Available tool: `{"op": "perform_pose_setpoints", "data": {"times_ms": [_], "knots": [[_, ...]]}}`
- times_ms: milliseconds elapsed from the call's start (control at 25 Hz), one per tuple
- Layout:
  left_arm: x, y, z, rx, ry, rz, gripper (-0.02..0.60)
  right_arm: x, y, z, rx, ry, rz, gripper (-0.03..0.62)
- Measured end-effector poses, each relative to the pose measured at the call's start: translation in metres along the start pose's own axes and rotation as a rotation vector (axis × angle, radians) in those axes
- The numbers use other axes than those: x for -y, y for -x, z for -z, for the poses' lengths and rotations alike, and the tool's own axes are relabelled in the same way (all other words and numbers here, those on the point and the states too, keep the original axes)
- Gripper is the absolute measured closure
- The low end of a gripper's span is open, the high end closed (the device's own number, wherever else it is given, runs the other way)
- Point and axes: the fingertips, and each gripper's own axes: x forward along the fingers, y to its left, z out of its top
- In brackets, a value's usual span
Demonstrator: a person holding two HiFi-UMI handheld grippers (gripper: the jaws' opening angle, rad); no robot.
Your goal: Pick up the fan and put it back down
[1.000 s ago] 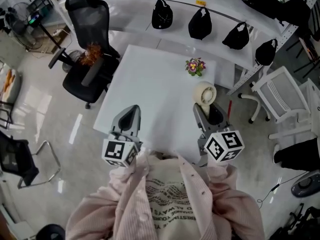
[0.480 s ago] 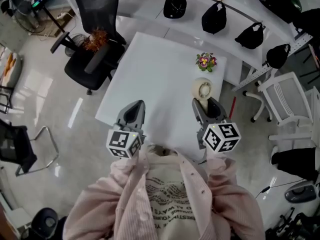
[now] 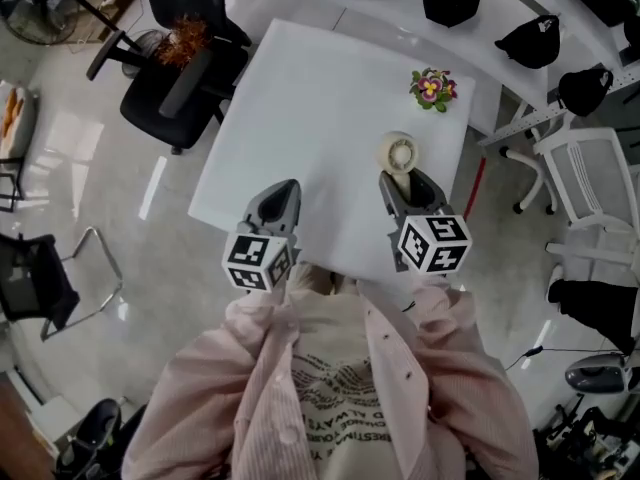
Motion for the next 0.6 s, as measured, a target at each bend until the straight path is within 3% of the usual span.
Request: {"op": "perform_pose_setpoints", "data": {"times_ms": [600], "knots": [[-0.013,-0.051,0.085,-0.203,0.119,0.019,0.580,0.019,-0.078,0.106,-0.258,-0.019,0.065,0.410]]}}
